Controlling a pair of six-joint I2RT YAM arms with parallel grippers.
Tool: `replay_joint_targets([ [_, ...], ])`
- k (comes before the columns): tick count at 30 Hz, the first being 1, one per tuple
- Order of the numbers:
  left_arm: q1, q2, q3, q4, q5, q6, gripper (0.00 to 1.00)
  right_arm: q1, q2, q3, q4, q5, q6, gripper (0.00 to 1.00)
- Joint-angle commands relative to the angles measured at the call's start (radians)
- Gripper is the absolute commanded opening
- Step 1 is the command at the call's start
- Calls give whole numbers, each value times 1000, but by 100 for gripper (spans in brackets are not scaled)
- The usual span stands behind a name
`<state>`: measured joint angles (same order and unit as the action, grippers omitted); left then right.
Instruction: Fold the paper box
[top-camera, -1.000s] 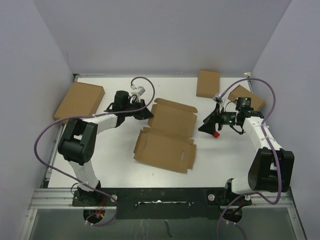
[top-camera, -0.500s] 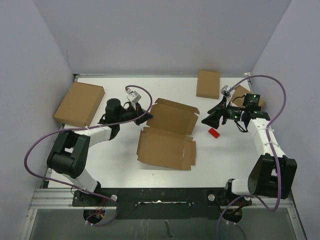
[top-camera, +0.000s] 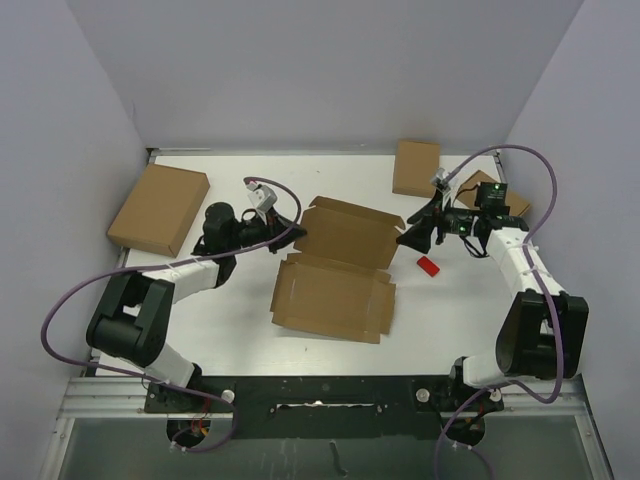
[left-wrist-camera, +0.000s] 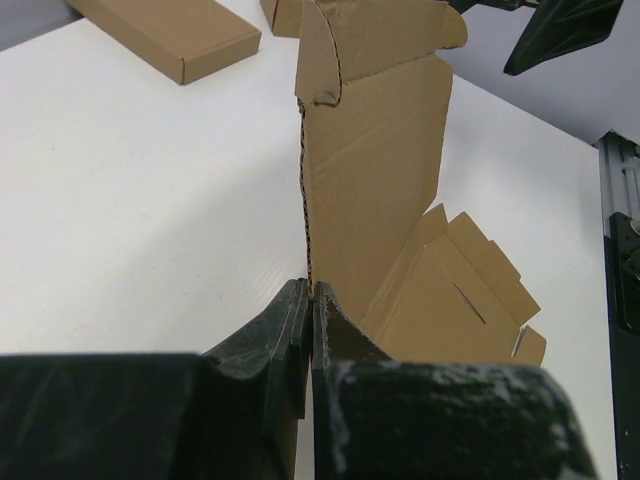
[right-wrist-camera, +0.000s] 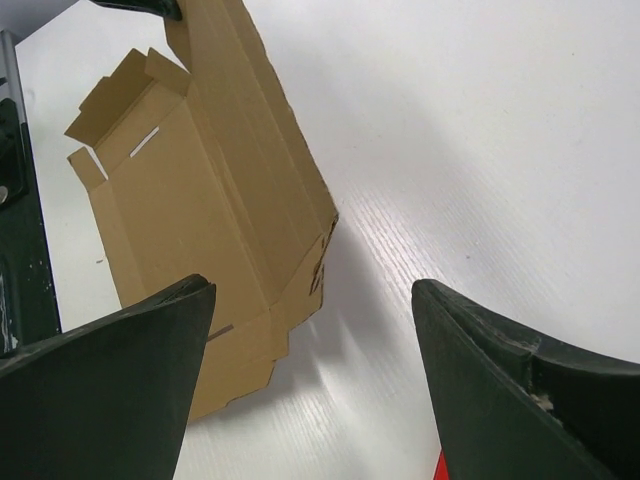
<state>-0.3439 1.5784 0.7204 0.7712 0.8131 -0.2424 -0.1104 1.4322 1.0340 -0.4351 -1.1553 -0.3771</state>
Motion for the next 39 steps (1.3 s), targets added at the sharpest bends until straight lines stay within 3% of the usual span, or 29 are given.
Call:
replay_joint_targets([
  [1, 6, -88, -12, 106, 33, -10, 0, 32, 11, 46, 75, 8, -20, 82],
  [6, 5, -106, -26, 124, 41, -28, 0, 52, 30, 50, 81, 0, -23, 79],
  [9, 6, -112, -33, 135, 46, -33, 0, 75, 25, 48, 81, -26, -28, 73],
  [22, 6, -116, -33, 155, 67, -58, 0, 95, 4, 20, 84, -106, -34, 28],
  [28, 6, -119, -33, 144, 57, -67, 0, 95, -18, 20, 57, -132, -64, 1],
  [32, 6, -145, -31, 95, 7, -82, 0, 84, -50, 10, 35, -140, -81, 0],
  [34, 7, -184, -19, 0, -60, -114, 9, 67, -69, 8, 16, -147, -84, 0],
  [39, 2, -379, -19, -335, -223, -218, 43, 15, -156, -42, -16, -163, -94, 0],
])
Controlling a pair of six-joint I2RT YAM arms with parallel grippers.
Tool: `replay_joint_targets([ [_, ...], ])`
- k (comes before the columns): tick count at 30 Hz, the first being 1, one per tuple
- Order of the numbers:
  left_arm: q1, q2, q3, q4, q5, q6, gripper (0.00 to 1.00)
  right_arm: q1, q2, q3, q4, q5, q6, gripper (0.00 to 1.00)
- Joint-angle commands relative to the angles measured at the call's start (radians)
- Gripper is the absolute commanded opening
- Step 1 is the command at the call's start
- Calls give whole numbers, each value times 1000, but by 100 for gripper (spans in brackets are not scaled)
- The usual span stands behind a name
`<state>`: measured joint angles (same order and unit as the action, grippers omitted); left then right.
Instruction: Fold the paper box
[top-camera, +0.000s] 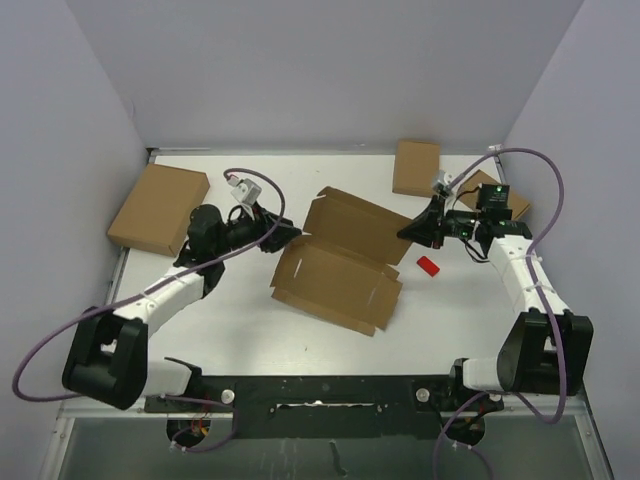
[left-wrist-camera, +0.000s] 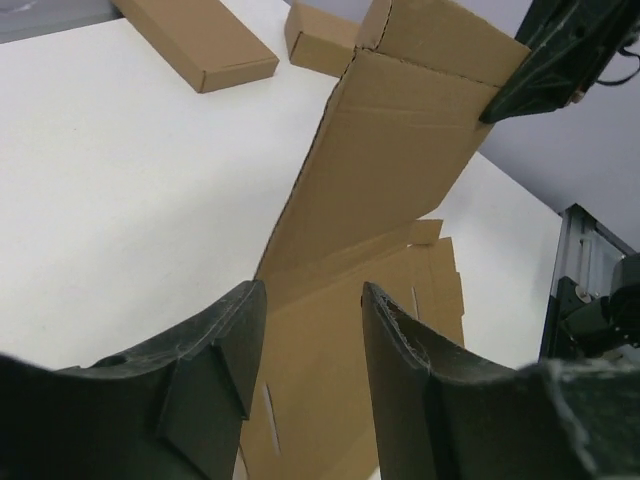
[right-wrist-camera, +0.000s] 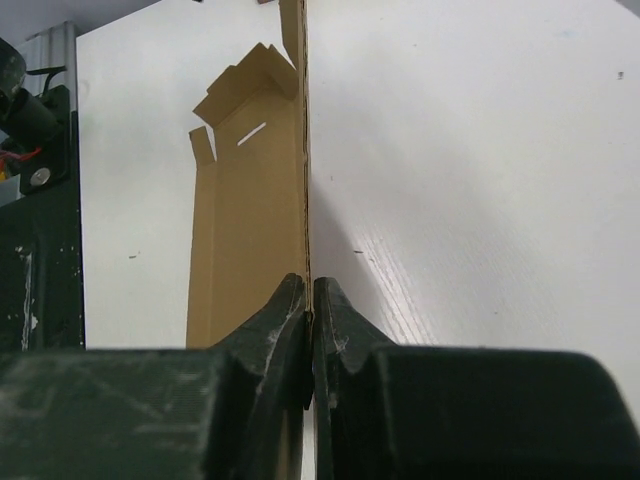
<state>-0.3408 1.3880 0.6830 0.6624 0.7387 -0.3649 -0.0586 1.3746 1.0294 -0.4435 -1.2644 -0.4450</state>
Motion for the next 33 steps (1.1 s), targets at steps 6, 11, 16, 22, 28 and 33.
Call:
replay_joint_targets([
  [6, -3, -483, -75, -602, -339, -212, 52, -43, -129, -68, 13, -40, -11, 0],
  [11, -5, -651, -214, -682, -366, -408, 52, -57, -122, -63, -15, -38, -25, 0],
  [16, -3, -669, -228, -672, -352, -426, 44, -59, -124, -66, -20, -52, -30, 0],
  [22, 67, -499, -29, -680, -229, -225, 41, -49, -126, -26, -108, -73, -115, 0],
  [28, 228, -378, 94, -460, 180, -173, 31, -2, -115, 112, -252, -51, -194, 0],
  [33, 284, -356, 183, -471, 286, -69, 32, 26, -103, 281, -398, -46, -253, 0],
])
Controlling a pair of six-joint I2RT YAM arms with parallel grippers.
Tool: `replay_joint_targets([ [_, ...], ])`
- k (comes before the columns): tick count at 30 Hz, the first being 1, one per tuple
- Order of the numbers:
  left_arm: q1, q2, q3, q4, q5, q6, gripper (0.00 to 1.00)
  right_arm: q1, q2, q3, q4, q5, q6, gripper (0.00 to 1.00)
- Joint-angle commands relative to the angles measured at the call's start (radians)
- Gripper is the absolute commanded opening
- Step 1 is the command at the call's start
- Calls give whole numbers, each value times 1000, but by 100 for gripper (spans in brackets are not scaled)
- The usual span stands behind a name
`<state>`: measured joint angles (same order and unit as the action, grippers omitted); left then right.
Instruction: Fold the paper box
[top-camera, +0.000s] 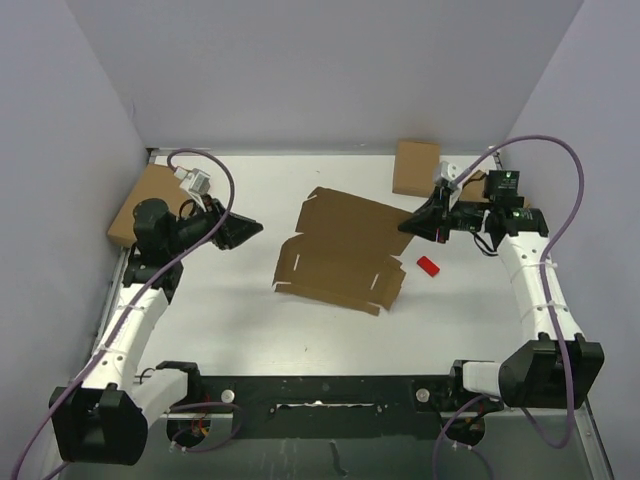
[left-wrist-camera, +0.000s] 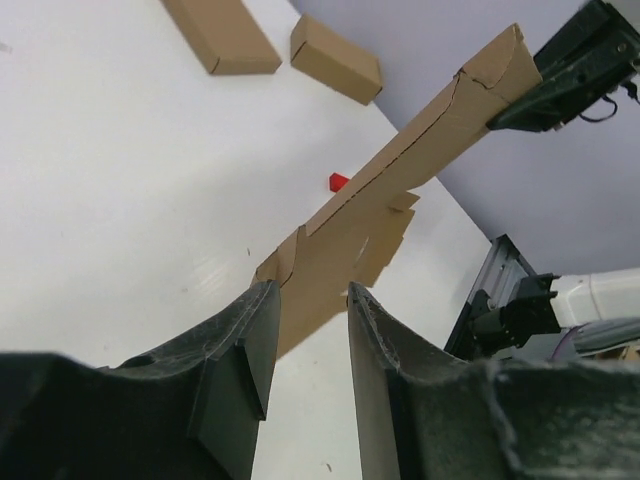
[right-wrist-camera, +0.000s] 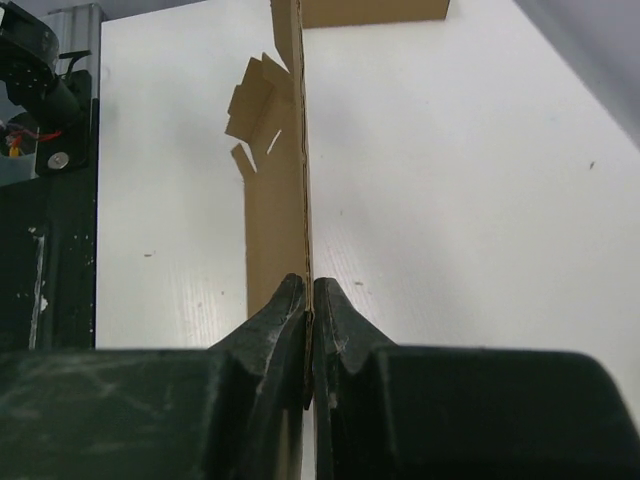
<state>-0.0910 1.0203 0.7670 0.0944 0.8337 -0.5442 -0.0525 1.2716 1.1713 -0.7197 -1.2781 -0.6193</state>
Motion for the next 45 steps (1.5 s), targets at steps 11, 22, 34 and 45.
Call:
replay_joint_targets([
  [11, 62, 50, 129, 327, 326, 261, 26, 45, 1, 336, -290, -68, -121, 0],
  [22, 46, 145, 95, 535, 488, 292, 26, 73, -7, 387, -339, -81, -129, 0],
  [34, -39, 203, 89, 458, 505, 391, 26, 88, -14, 400, -340, -92, -117, 0],
  [45, -87, 221, 92, 381, 546, 455, 26, 92, -10, 409, -327, -103, -93, 0],
])
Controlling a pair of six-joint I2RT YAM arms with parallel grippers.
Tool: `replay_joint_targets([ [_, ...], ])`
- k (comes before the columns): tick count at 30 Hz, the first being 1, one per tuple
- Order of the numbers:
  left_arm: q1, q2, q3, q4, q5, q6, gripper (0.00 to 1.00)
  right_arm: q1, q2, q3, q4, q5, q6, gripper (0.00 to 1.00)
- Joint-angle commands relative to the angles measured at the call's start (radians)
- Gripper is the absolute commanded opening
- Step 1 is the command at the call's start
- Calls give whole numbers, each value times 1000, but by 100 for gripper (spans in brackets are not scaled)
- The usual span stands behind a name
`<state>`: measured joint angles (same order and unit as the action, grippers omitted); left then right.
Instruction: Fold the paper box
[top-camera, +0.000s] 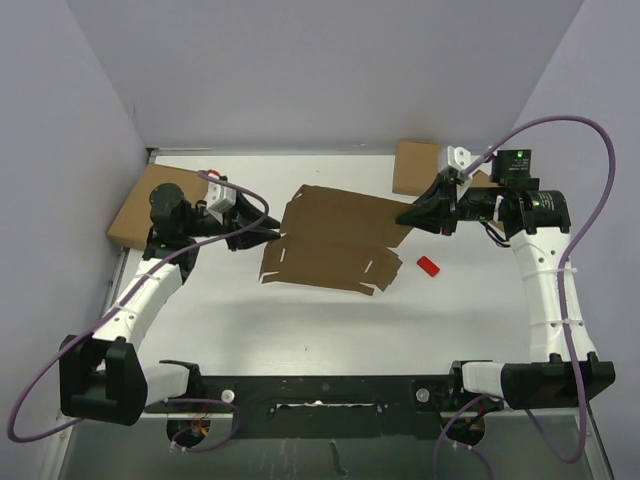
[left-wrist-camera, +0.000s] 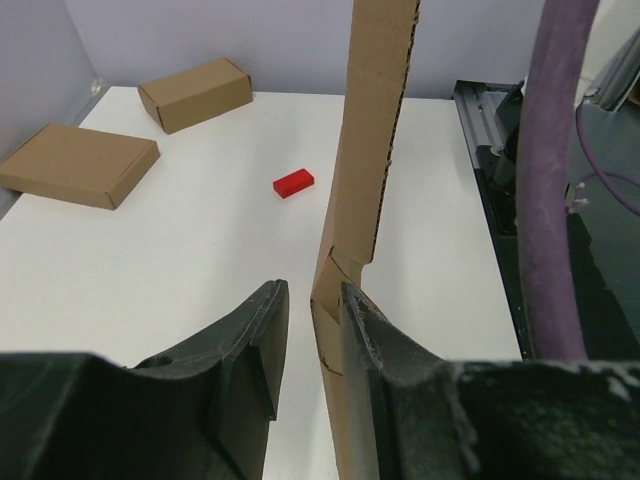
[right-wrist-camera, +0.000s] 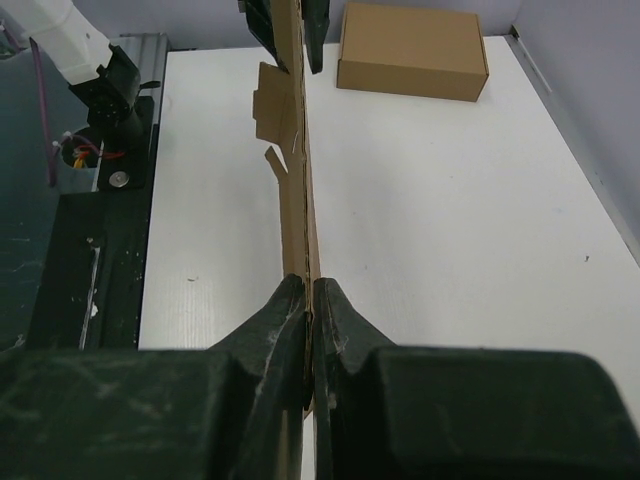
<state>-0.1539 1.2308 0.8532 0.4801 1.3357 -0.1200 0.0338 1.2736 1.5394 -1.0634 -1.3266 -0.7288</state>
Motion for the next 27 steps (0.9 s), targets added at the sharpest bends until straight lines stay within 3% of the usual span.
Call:
replay_joint_targets([
  [1, -29, 11, 2, -3, 45, 31, 26, 6, -13, 40, 21, -58, 22, 0],
  [13, -71, 30, -33, 90, 42, -30, 27, 6, -21, 23, 56, -79, 64, 0],
  [27, -116, 66, -65, 367, -12, -203, 26, 7, -37, -2, 105, -115, 124, 0],
])
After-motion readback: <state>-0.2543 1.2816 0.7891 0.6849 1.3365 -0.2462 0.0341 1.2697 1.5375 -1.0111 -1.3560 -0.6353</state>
